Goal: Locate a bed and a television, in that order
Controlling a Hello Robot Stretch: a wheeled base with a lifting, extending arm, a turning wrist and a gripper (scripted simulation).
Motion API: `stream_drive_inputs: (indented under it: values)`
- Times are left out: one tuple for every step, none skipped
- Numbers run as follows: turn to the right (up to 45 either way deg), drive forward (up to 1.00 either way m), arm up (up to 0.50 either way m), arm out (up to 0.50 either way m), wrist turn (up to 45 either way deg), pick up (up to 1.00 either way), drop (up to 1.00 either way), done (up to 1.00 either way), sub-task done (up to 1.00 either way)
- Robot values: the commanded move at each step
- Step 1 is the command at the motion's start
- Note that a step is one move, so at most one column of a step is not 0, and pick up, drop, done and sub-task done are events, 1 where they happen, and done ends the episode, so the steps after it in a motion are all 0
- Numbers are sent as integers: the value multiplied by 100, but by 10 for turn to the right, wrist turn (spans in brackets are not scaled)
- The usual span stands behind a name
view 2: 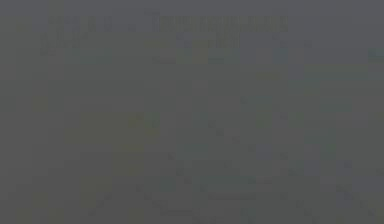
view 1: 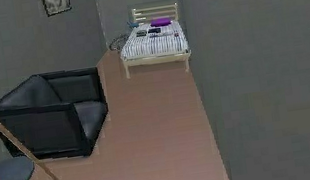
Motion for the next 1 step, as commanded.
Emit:
stream_drive_inputs:
  values:
    - [30,0,0,0,0,0,0,0,0]
